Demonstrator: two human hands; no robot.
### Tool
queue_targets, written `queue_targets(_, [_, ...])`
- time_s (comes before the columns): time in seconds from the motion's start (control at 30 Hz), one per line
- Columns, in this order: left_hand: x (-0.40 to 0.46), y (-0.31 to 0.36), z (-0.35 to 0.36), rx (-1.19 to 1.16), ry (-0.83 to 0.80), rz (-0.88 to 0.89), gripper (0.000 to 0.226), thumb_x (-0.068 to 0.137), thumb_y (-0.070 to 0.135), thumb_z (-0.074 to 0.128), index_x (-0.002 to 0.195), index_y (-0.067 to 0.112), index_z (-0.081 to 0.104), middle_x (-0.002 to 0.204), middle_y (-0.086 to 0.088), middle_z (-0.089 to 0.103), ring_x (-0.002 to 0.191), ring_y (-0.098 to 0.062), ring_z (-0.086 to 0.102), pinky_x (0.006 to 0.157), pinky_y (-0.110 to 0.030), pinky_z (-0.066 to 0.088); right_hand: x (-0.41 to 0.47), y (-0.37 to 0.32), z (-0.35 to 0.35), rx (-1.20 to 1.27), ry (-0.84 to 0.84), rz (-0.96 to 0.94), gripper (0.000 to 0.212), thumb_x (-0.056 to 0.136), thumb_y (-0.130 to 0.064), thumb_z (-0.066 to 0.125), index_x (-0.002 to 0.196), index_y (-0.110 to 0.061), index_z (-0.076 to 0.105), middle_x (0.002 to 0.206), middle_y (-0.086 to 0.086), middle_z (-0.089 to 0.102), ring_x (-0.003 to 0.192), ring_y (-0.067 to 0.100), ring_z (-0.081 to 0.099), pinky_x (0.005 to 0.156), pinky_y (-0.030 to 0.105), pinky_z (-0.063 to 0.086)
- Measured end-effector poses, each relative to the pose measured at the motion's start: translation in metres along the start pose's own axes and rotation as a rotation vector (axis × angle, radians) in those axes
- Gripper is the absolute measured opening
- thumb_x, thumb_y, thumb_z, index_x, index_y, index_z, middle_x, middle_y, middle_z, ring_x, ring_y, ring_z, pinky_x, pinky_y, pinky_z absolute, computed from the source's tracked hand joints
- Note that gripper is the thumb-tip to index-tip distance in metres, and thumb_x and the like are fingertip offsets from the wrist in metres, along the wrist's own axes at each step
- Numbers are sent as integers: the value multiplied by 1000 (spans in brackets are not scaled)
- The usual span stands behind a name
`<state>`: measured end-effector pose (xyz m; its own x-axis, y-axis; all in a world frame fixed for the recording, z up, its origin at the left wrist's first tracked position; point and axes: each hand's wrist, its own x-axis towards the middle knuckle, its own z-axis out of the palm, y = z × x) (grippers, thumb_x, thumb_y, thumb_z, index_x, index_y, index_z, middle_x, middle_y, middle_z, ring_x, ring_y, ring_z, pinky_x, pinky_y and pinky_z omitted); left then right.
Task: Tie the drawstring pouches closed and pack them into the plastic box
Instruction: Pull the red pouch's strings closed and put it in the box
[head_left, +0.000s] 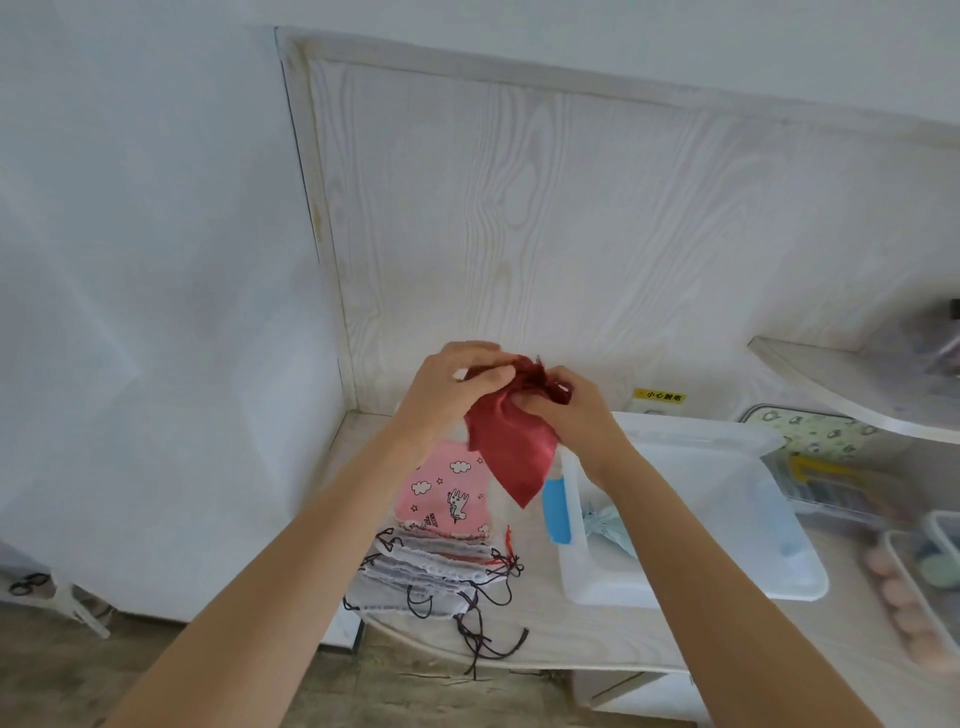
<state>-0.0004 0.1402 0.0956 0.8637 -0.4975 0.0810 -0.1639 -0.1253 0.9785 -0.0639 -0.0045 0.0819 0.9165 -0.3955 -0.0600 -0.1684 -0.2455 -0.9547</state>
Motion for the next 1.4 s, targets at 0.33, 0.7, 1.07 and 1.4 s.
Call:
queue_targets(0.33, [8,-12,90,-225,-77,-551,68,82,65,37,129,17,46,126,-5,58,108,-21,59,83,-34,50,-42,21,-80,881,-53,206,17,89,-7,48,92,-9,64,81,2,71,72,11,66,66,23,55])
queue_targets(0.7, [-21,5,183,-317,-90,-356,46,86,11,54,119,42,50,87,4,59,70,-12,53,56,-25,44,-65,94,-192,355,-23,267,45,84,-3,56,116,-35,55,99,2,60,78,13,59,68,29,52])
queue_targets(1.07, [-16,-49,235,671,-170,-340,54,81,5,52,132,20,45,135,-7,47,120,-27,48,100,-32,41,-35,137,-220,-278,-59,135,44,72,9,61,110,-8,48,83,5,54,72,18,52,57,17,42])
queue_targets(1.4, [11,-28,260,612,-388,-142,61,80,14,66,136,18,42,120,-4,61,109,-19,57,89,-23,41,8,142,-209,-573,-336,-4,68,67,0,73,121,-10,33,111,14,51,92,25,55,72,34,48])
